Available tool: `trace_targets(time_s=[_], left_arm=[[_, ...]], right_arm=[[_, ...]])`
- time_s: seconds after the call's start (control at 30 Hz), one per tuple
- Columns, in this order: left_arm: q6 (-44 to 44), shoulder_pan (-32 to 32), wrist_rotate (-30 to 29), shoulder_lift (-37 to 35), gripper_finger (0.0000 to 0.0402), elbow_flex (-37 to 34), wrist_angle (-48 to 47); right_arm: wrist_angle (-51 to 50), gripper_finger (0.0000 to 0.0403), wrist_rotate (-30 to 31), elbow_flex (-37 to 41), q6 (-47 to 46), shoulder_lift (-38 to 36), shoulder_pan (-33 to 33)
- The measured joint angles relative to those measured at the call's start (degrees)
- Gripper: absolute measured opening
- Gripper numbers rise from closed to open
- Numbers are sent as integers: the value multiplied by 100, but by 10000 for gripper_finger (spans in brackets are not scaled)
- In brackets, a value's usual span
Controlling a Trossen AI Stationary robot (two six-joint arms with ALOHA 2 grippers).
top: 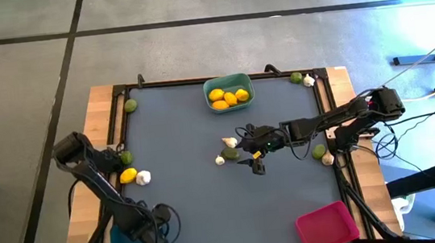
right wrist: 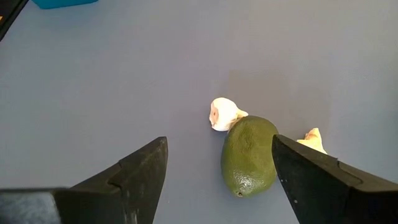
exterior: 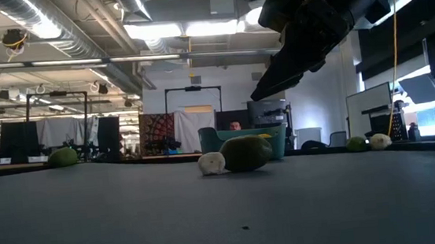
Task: Sort produce into baskets
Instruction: Put the white garlic into the blue bin
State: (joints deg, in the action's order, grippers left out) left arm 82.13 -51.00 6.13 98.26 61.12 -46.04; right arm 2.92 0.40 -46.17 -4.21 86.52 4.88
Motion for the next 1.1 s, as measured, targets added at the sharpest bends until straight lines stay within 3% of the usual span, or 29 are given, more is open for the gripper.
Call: trace_targets(time_s=[0.37,0.77,1.1], left_arm=[[155,15,306,-613,175,0,-8],[709,81,290,-1377,175,0,-548],[650,83,305,-1760,175,2,-719]], right_arm=[[-4,287,-54,0,0,0,1],[-7,287,-61,0,7,0,1],[-18,287,-66,0,9,0,1]])
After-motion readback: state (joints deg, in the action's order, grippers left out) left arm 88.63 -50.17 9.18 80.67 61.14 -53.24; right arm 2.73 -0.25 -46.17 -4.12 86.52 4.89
